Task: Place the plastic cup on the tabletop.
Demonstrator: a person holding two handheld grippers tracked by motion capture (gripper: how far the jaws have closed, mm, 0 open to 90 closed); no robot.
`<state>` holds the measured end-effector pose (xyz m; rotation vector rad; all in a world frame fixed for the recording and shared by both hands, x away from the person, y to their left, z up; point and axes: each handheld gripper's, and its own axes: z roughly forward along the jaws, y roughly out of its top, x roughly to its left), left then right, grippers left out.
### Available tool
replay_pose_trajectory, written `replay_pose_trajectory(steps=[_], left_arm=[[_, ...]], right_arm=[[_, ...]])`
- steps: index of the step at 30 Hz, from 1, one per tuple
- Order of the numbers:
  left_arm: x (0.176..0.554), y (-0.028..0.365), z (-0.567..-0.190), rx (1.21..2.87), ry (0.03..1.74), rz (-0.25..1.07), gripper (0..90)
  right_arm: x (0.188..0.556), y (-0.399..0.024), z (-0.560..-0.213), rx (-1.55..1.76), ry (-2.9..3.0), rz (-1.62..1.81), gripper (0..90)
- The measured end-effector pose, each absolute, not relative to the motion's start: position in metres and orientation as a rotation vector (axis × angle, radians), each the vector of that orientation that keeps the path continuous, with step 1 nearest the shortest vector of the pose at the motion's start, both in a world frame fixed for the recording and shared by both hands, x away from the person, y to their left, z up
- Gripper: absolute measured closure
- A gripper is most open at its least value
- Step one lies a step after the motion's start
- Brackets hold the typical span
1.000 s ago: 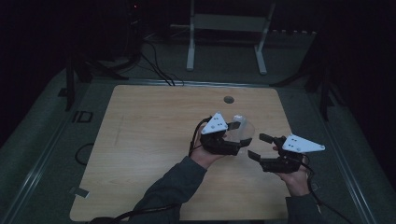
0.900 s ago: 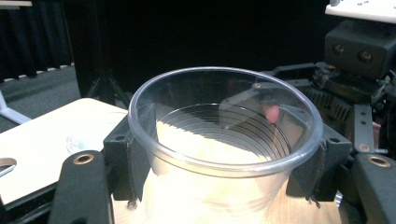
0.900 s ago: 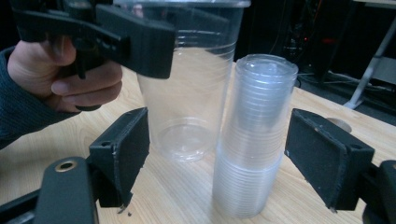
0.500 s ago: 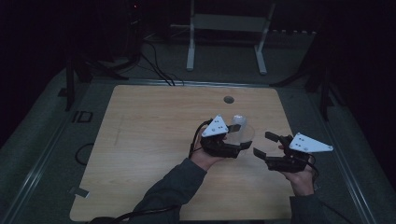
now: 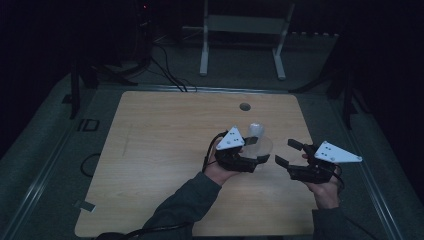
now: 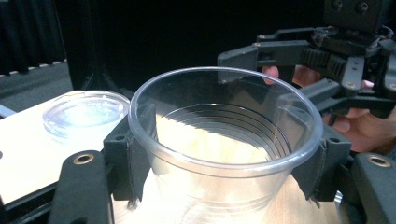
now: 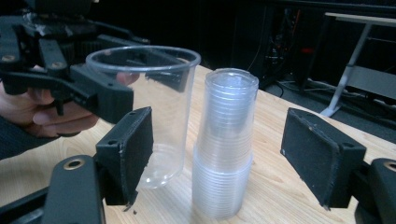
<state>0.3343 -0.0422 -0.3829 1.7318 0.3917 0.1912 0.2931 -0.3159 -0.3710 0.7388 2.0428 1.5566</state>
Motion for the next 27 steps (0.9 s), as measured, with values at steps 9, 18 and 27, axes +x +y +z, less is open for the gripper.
replay_pose_trajectory(steps=[9, 18, 27], left_arm=[[0.331, -0.044, -0.389, 1.721, 0.357, 0.175, 30.9], [0.331, -0.046, -0.399, 1.738, 0.357, 0.188, 30.8], [0.332, -0.048, -0.412, 1.745, 0.37, 0.211, 30.4]], right_arm=[[0.292, -0.32, -0.368, 0.75, 2.006, 1.572, 26.1], [0.293, -0.321, -0.366, 0.762, 1.962, 1.588, 27.3], [0.293, -0.322, -0.365, 0.758, 1.95, 1.595, 27.3]])
